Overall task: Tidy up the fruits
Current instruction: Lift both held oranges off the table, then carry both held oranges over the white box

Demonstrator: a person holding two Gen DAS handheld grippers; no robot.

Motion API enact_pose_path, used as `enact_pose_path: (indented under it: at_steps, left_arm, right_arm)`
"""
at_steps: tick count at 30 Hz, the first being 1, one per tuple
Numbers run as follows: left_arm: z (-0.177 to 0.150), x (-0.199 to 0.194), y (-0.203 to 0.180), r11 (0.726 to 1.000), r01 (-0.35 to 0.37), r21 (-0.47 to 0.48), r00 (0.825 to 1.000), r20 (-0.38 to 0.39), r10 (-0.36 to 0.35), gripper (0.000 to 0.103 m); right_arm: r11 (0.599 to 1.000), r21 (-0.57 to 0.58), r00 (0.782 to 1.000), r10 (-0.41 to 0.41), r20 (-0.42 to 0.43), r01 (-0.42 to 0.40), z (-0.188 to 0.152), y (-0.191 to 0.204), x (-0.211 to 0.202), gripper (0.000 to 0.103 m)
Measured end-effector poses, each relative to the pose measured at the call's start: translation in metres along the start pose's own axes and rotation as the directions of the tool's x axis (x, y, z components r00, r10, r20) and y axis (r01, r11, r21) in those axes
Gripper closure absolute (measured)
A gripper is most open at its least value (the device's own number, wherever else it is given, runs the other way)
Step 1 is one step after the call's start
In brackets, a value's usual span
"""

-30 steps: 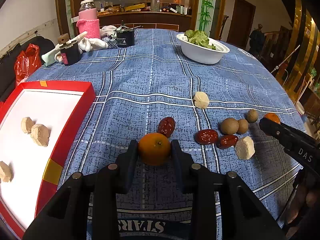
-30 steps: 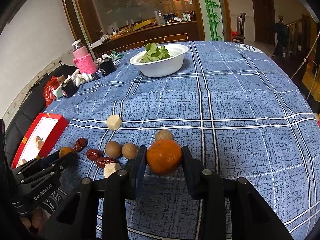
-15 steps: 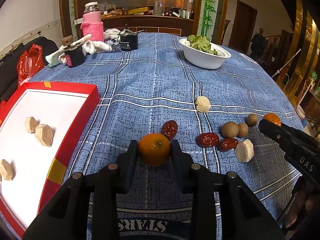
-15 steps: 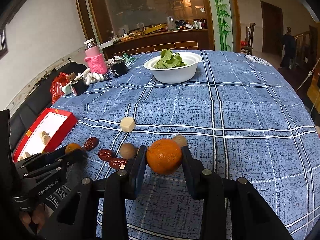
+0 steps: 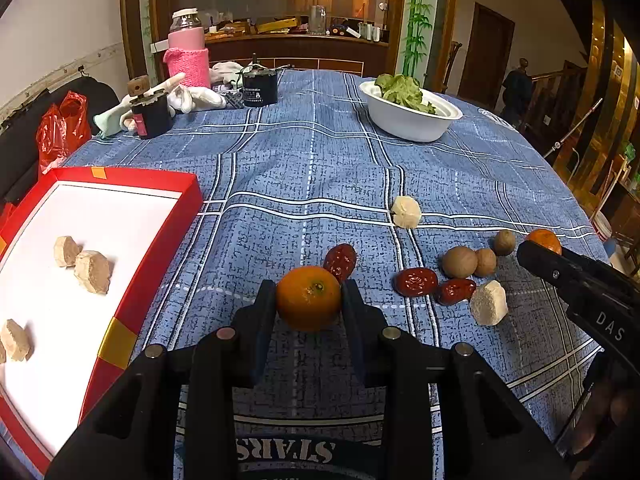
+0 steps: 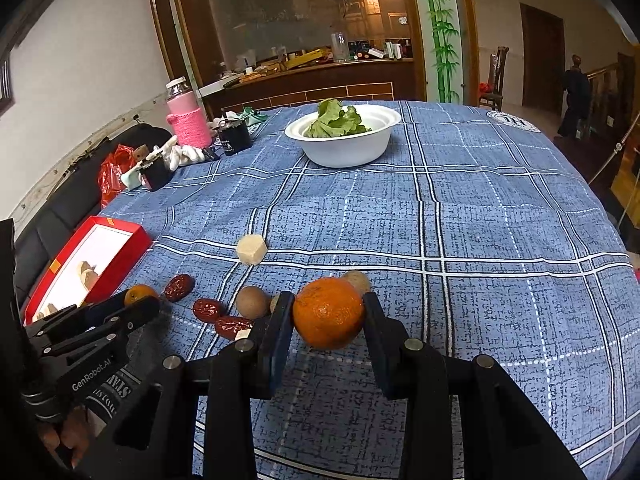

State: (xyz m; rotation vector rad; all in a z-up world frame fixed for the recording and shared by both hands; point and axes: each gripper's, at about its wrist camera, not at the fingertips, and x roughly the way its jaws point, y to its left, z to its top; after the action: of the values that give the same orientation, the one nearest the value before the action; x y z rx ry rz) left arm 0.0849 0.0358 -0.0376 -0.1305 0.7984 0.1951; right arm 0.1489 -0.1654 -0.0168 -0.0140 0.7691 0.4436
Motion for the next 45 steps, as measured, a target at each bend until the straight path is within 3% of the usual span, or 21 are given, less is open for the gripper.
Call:
enact_pose_path:
  at_steps: [22,28,33,37,45]
  left_arm:
    - [-0.003,-0.022,-0.009,0.996,-0.076,0.042,0.992,0.108,0.071,0.073]
    - [-0.009,-0.057,0.007,0.999,-0.039,0.002,0.993,0.115,0.038,0.073]
    - [-0.016,-0.092,0.038,0.998,-0.052,-0.036,0.988,0.145,0.056,0.073]
    - [-0.019,-0.107,0.065,0.994,-0.075,-0.074,0.983,0.161,0.086,0.072]
    - [-0.027,-0.119,0.122,0.971,-0.14,-0.194,0.975,0.147,0.17,0.072]
  right_arm:
    - [1.0,-0.004,0.999,-0.029,0.028,0.029,0.003,-0.002,-0.003,0.067]
    - [0.998,-0.008,0.997,-0.068,0.033,0.068,0.002,-0.005,0.0,0.067]
    - [0.995,-0.011,0.995,-0.095,0.041,0.096,0.003,0.0,-0.007,0.067]
    - [0.996,-0.033,0.996,-0.077,0.053,0.079,-0.001,0.019,-0.021,0.067]
    - [0.988,-0.143,0.996,0.067,0.053,-0.059,-0.006,0.103,-0.039,0.068]
